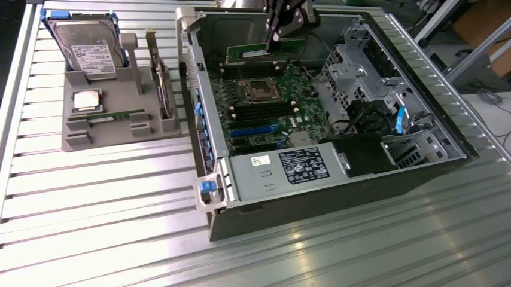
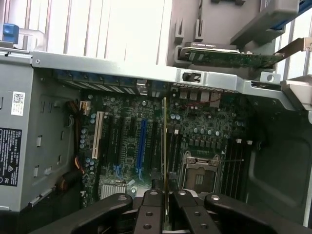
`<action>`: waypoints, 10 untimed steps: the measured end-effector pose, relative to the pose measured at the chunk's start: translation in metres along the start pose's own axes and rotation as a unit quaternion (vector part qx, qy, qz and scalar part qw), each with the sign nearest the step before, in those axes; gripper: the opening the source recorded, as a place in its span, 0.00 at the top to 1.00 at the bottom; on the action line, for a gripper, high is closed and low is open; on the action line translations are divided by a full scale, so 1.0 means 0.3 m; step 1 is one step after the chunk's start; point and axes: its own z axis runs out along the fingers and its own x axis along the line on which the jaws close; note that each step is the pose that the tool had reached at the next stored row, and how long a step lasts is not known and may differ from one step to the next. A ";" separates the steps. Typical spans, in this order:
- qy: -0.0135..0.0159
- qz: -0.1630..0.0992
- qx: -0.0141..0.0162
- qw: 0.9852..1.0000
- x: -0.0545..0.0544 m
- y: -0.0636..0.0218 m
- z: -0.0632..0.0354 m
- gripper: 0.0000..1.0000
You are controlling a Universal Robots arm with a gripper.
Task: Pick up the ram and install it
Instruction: 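Pick up the ram and move it above insertion slot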
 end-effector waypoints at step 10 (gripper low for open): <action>0.001 0.000 0.000 1.000 0.006 -0.049 -0.002 0.86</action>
